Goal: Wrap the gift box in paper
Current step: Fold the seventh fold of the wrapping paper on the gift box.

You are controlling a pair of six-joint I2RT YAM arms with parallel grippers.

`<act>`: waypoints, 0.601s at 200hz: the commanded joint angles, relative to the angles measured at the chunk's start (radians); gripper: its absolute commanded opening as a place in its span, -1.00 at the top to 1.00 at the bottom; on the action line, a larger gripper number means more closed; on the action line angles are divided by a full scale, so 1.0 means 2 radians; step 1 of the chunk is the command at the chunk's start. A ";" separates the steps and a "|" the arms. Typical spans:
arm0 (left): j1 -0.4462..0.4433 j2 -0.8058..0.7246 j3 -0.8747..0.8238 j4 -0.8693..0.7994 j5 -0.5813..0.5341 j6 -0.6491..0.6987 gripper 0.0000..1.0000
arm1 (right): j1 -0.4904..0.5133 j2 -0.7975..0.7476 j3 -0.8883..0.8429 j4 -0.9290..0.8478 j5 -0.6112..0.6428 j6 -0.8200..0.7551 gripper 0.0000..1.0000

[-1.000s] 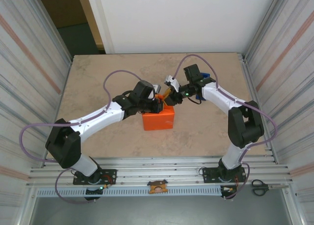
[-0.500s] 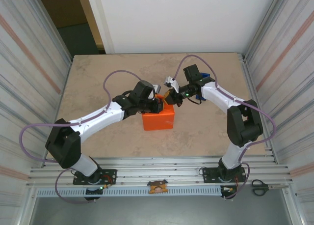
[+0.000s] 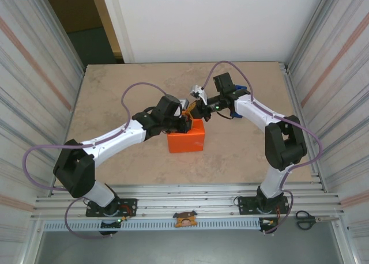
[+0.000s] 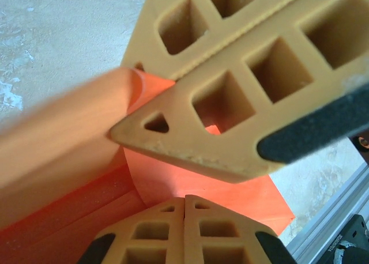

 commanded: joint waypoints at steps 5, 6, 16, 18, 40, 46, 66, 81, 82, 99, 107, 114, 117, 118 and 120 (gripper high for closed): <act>-0.004 0.003 -0.019 -0.041 -0.001 -0.001 0.95 | 0.001 -0.010 0.000 0.034 -0.020 0.020 0.95; -0.004 0.003 -0.019 -0.041 -0.001 0.000 0.95 | 0.001 -0.010 0.000 0.034 -0.019 0.020 0.94; -0.005 0.002 -0.019 -0.040 0.000 -0.001 0.95 | -0.001 -0.015 -0.001 0.033 -0.015 0.023 0.73; -0.004 0.002 -0.019 -0.040 -0.001 0.000 0.95 | -0.002 -0.016 -0.001 0.034 -0.013 0.024 0.68; -0.004 0.000 -0.019 -0.039 -0.001 0.000 0.95 | -0.014 -0.037 -0.023 0.063 0.037 0.060 0.21; -0.004 -0.001 -0.019 -0.039 -0.001 0.000 0.95 | -0.019 -0.046 -0.035 0.075 0.052 0.072 0.16; -0.004 -0.004 -0.023 -0.035 -0.002 -0.002 0.95 | -0.038 -0.077 -0.079 0.114 0.075 0.105 0.03; -0.005 -0.005 -0.023 -0.032 -0.001 -0.003 0.95 | -0.049 -0.097 -0.105 0.117 0.081 0.112 0.00; -0.005 -0.004 -0.023 -0.032 -0.002 -0.002 0.95 | -0.049 -0.098 -0.106 0.117 0.082 0.112 0.00; -0.005 -0.004 -0.022 -0.031 0.000 -0.003 0.95 | -0.052 -0.118 -0.135 0.126 0.084 0.127 -0.08; -0.006 -0.005 -0.021 -0.031 0.000 -0.002 0.95 | -0.051 -0.125 -0.147 0.129 0.082 0.130 -0.24; -0.006 -0.005 -0.021 -0.030 0.001 -0.003 0.95 | -0.048 -0.130 -0.155 0.133 0.084 0.133 -0.27; -0.005 -0.005 -0.021 -0.030 0.000 -0.003 0.95 | -0.047 -0.131 -0.160 0.134 0.085 0.133 -0.28; -0.006 -0.005 -0.021 -0.030 0.000 -0.003 0.95 | -0.047 -0.132 -0.161 0.134 0.085 0.133 -0.28; -0.005 -0.005 -0.021 -0.030 0.001 -0.003 0.95 | -0.047 -0.133 -0.163 0.135 0.085 0.134 -0.28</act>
